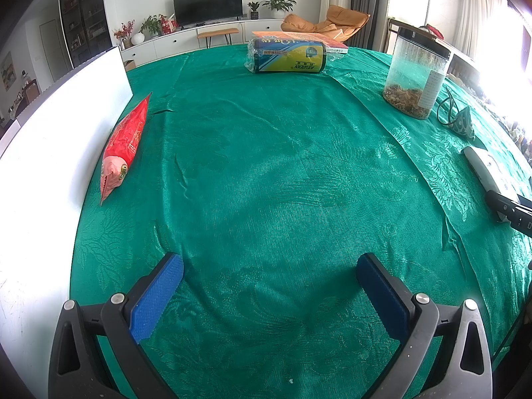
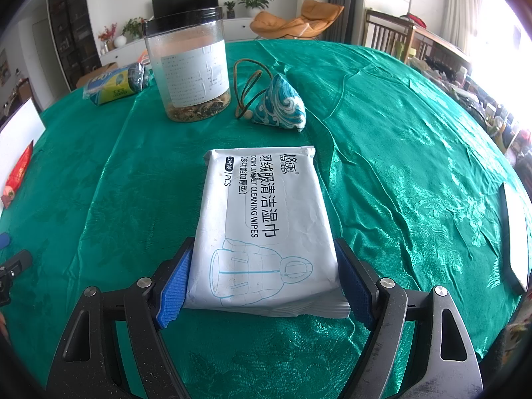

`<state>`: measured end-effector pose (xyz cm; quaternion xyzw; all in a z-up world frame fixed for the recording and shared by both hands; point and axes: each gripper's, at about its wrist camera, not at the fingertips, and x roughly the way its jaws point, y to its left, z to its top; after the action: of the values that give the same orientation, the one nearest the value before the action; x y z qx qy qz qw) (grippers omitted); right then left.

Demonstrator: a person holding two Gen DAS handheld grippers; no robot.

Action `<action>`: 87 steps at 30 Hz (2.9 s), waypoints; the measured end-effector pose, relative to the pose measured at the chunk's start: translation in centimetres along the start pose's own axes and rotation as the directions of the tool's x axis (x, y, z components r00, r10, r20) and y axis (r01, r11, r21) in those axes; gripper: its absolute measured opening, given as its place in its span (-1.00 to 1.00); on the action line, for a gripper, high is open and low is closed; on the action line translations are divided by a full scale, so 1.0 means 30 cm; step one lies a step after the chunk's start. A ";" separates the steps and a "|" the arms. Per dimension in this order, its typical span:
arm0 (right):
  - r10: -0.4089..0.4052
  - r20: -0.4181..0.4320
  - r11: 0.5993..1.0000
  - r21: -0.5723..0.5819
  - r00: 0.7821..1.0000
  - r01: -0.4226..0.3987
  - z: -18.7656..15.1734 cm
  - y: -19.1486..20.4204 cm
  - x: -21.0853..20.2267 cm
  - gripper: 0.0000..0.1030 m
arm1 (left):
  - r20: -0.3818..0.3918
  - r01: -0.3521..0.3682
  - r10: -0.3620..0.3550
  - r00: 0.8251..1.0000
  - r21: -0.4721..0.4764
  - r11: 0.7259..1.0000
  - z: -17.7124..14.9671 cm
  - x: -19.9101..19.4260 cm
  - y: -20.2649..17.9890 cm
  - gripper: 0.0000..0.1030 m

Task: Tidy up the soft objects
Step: 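Hold the white wipes pack in the right tool above the table, then move the left tool to the red snack bag while the right tool holds the wipes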

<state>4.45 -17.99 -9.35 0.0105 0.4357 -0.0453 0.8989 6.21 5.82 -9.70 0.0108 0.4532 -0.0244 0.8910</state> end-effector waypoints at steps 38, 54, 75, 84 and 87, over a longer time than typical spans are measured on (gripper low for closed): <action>0.002 0.001 1.000 -0.001 1.000 -0.002 -0.002 0.000 -0.001 0.60 | -0.017 -0.394 0.394 0.919 0.019 0.919 0.362 0.106 0.161 1.00; 0.002 0.001 1.000 -0.001 1.000 -0.002 -0.002 0.000 -0.003 0.61 | -0.052 -0.451 0.452 0.891 0.031 0.892 0.357 0.198 0.194 1.00; 0.003 0.001 1.000 -0.001 1.000 -0.003 -0.003 0.000 -0.002 0.61 | 0.112 0.391 -0.386 0.916 -0.029 0.920 0.292 -0.178 0.076 1.00; 0.003 0.001 1.000 -0.001 1.000 -0.003 -0.003 0.001 -0.001 0.61 | 0.074 -0.166 0.170 0.983 -0.056 0.984 0.348 0.034 0.158 1.00; 0.003 0.001 1.000 -0.001 1.000 -0.003 -0.003 0.001 -0.004 0.61 | -0.005 -0.303 0.303 0.953 0.010 0.953 0.388 0.176 0.172 1.00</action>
<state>4.32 -17.95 -9.31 0.0109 0.4353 -0.0436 0.8992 18.99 10.32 -7.12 0.0846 0.4487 0.1105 0.8828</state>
